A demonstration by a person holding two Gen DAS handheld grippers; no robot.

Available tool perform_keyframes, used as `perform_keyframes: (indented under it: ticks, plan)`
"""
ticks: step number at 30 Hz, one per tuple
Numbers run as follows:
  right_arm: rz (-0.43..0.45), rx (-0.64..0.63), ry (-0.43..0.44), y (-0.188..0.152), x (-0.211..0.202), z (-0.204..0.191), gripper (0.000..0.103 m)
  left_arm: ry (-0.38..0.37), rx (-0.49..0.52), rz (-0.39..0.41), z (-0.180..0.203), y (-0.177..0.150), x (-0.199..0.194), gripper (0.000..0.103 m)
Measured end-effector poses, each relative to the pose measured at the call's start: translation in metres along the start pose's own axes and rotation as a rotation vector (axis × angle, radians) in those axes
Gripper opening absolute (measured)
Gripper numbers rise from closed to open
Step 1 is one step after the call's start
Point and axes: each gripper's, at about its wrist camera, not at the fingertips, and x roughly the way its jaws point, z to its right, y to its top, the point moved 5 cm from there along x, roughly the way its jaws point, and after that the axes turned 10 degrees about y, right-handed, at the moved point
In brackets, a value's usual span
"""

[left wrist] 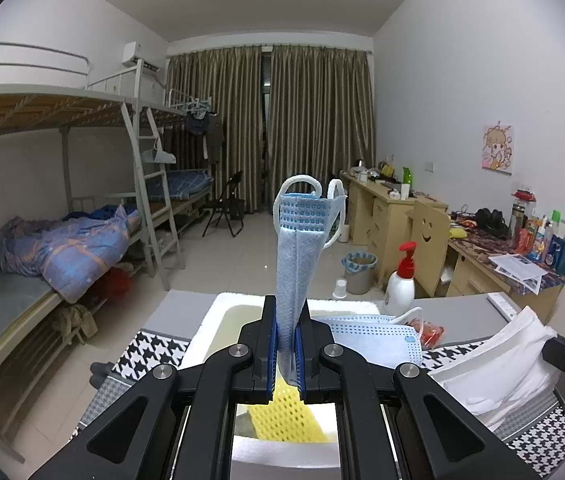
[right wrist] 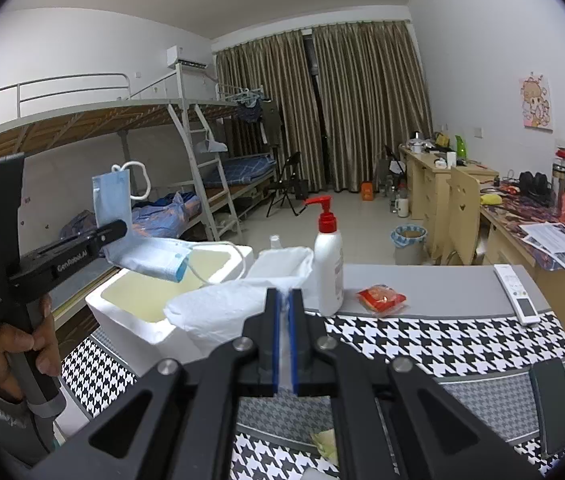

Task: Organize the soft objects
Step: 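Lift the mask with the left tool while the right tool carries the tissue toward the foam box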

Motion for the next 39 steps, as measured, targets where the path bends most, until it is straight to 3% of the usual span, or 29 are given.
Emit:
perform_keyframes:
  ticks: [29, 30, 32, 33, 39]
  plan:
    - [-0.005, 0.009, -0.035, 0.004, 0.011, -0.020, 0.006, -0.006, 0.012, -0.091, -0.022, -0.020, 0.036, 0.009]
    - [-0.003, 0.012, -0.037, 0.004, 0.011, -0.020, 0.006, -0.008, 0.016, -0.096, -0.021, -0.021, 0.037, 0.016]
    - [-0.002, 0.017, -0.044, 0.004, 0.011, -0.019, 0.006, -0.013, 0.015, -0.100, -0.023, -0.021, 0.039, 0.045]
    - [-0.001, 0.019, -0.048, 0.004, 0.011, -0.019, 0.006, -0.016, 0.008, -0.096, -0.025, -0.021, 0.039, 0.066]
    - [0.006, 0.022, -0.061, 0.007, 0.009, -0.021, 0.006, 0.014, -0.017, -0.080, -0.034, -0.020, 0.035, 0.086]
